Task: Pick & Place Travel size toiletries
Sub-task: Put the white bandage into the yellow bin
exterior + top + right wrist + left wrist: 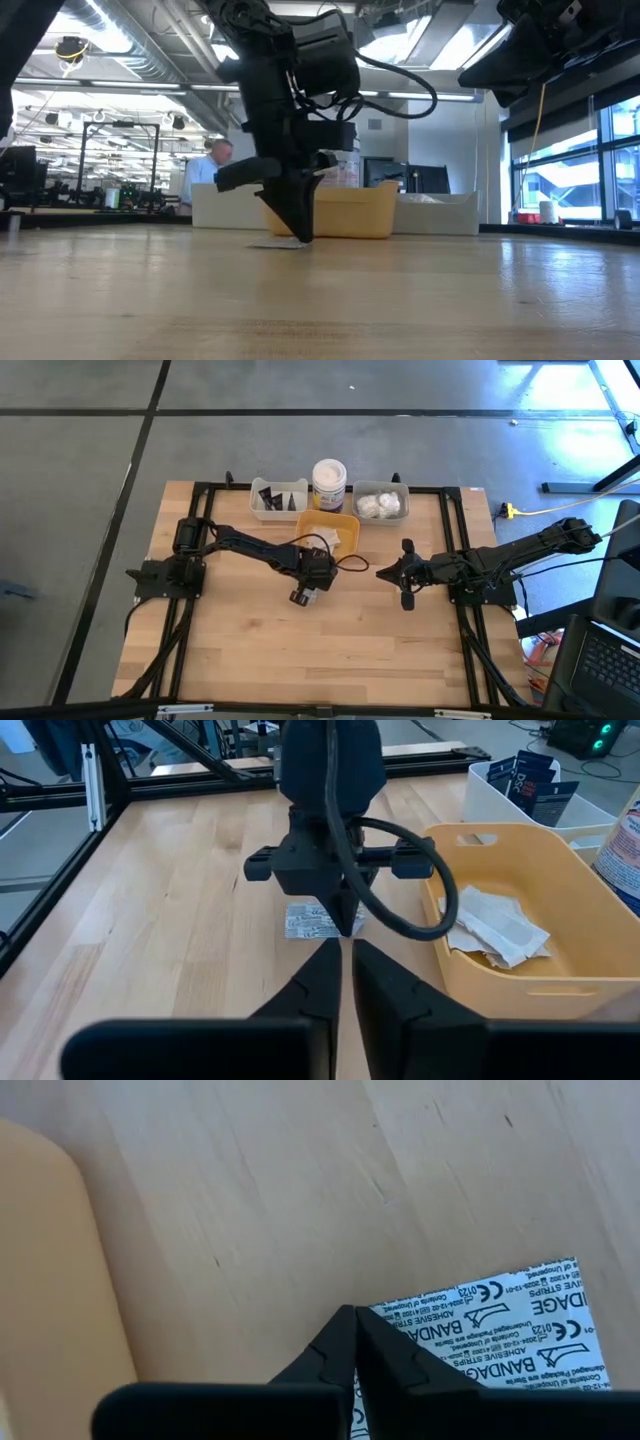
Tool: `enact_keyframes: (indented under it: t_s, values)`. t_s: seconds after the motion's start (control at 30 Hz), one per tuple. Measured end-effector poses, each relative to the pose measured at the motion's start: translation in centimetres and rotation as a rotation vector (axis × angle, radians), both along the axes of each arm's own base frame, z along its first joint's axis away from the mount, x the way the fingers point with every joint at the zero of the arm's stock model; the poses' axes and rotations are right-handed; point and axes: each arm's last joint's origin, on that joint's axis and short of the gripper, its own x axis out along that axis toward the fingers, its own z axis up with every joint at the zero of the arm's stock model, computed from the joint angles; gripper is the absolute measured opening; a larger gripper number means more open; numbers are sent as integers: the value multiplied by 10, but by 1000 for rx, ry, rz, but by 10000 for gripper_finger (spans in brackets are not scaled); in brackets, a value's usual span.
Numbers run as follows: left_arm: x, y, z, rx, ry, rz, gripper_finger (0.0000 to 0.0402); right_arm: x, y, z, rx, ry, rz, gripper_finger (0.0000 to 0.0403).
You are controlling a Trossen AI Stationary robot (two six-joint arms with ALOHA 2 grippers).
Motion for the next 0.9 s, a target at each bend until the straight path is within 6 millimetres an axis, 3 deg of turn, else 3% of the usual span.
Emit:
enact_keyframes:
  t_s: [0.2, 0.4, 0.57, 0.9]
  values:
    - [8, 1, 25, -1, -89, 14, 2, 0, 0, 0, 3, 1, 5, 28]
    - [14, 2, 38, 16, -95, 13, 2, 0, 1, 0, 10, 4, 24, 34]
    - [3, 2, 33, 60, 30, -37, 7, 0, 1, 0, 10, 3, 24, 42]
    - [7, 3, 34, 75, -4, -77, 98, 0, 1, 0, 10, 3, 24, 48]
